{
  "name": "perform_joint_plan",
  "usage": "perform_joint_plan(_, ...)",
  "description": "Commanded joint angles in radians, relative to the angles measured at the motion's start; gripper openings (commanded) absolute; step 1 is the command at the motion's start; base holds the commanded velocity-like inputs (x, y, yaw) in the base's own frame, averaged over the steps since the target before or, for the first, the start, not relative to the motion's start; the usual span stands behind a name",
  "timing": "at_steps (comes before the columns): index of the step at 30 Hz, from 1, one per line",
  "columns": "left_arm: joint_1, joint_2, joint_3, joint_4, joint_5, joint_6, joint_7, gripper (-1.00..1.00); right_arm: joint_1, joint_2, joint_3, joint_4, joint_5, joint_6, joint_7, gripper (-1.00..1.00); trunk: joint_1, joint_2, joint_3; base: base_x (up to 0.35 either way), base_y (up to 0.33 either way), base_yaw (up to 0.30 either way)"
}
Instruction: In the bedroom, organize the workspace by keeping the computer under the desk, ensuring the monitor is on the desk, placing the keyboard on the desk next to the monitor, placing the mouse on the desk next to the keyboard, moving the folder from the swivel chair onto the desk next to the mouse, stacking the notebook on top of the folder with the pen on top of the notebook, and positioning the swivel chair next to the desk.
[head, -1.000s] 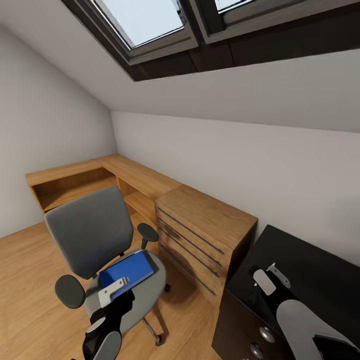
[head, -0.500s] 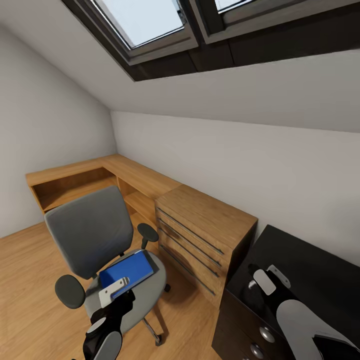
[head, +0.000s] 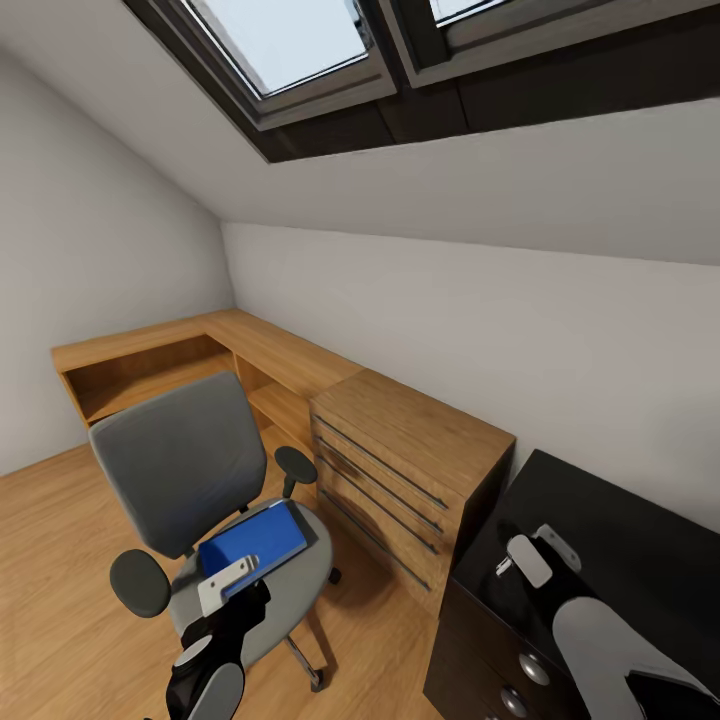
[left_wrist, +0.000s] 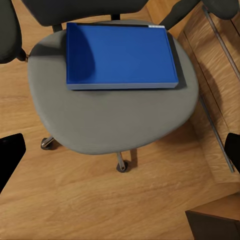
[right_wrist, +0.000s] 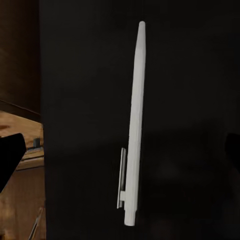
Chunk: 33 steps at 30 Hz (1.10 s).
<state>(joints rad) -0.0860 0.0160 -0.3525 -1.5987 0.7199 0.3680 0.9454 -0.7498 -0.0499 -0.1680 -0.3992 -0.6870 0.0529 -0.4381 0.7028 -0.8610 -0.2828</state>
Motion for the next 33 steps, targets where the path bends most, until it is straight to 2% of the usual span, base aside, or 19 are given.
perform_joint_plan(1, -0.001, 0.001, -0.002, -0.001, 0.004, 0.005, 0.007, 1.00, 0.000, 0.003, -0.002, -0.023, -0.003, 0.004, -0.005, 1.00, 0.000, -0.001, -0.001, 0.000, 0.000, 0.000)
perform_joint_plan(8, -0.001, 0.002, -0.001, -0.001, 0.003, 0.005, 0.007, 1.00, 0.012, 0.028, -0.001, -0.170, 0.002, 0.001, -0.010, 1.00, 0.000, -0.001, -0.001, 0.000, 0.000, 0.000)
perform_joint_plan(9, -0.001, 0.002, 0.000, -0.001, 0.003, 0.005, 0.007, 1.00, 0.052, 0.052, 0.001, -0.263, 0.024, 0.003, -0.012, 1.00, 0.000, -0.001, -0.001, 0.000, 0.000, 0.000)
perform_joint_plan(12, -0.001, 0.002, 0.000, -0.001, 0.003, 0.005, 0.007, 1.00, 0.080, 0.070, 0.002, -0.315, 0.055, 0.003, -0.014, 1.00, 0.000, -0.001, -0.001, 0.000, 0.000, 0.000)
perform_joint_plan(15, -0.001, 0.002, 0.000, -0.001, 0.003, 0.005, 0.007, 1.00, 0.108, 0.103, 0.002, -0.379, 0.117, 0.005, -0.015, 1.00, 0.000, -0.001, -0.001, 0.000, 0.000, 0.000)
perform_joint_plan(22, -0.001, 0.002, 0.000, -0.001, 0.003, 0.005, 0.007, 1.00, 0.122, 0.136, 0.002, -0.409, 0.171, 0.003, -0.017, 1.00, 0.000, -0.001, -0.001, 0.000, 0.000, 0.008)
perform_joint_plan(33, -0.001, 0.003, 0.001, 0.003, 0.009, 0.005, 0.006, 1.00, 0.125, 0.142, 0.013, -0.409, 0.180, 0.002, -0.016, 1.00, 0.000, -0.001, -0.001, 0.000, 0.000, 0.212)
